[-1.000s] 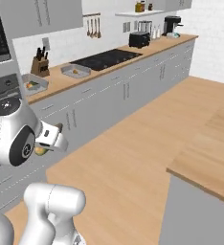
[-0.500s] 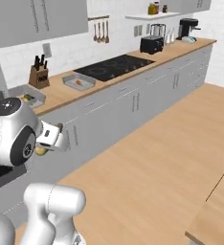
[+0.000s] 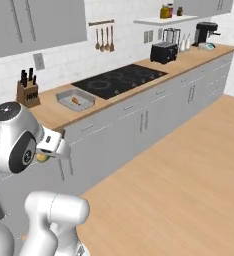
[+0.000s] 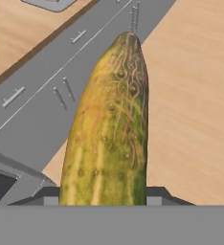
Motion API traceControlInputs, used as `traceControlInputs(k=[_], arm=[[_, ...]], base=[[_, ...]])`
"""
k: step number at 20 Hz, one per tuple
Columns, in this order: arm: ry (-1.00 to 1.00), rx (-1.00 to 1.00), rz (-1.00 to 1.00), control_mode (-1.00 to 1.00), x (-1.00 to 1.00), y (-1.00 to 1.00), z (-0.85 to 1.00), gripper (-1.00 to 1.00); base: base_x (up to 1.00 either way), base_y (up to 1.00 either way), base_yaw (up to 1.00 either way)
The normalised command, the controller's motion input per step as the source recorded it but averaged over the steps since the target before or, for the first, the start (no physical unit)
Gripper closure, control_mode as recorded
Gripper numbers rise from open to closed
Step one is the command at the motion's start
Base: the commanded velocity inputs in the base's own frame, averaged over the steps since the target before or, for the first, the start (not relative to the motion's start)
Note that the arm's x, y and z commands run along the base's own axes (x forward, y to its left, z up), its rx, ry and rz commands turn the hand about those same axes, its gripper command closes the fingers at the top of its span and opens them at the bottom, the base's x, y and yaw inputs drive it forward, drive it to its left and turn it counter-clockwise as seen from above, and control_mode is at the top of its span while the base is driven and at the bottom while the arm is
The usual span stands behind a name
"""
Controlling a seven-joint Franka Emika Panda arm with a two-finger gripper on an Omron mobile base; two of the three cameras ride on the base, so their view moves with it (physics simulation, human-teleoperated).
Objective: Place one cucumber and one chicken drumstick in each tupperware on the nearby counter, to pack two identical lunches.
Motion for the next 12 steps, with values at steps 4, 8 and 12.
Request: traceControlInputs(k=[4,8,12], arm=[[0.0,0.0,0.0,1.0,0.0,0.0,0.0,1.0],[0.0,0.0,0.0,1.0,0.0,0.0,0.0,1.0],[0.0,0.0,0.0,1.0,0.0,0.0,0.0,1.0]], base=[[1.0,0.0,0.0],[1.0,0.0,0.1],[1.0,0.0,0.18]])
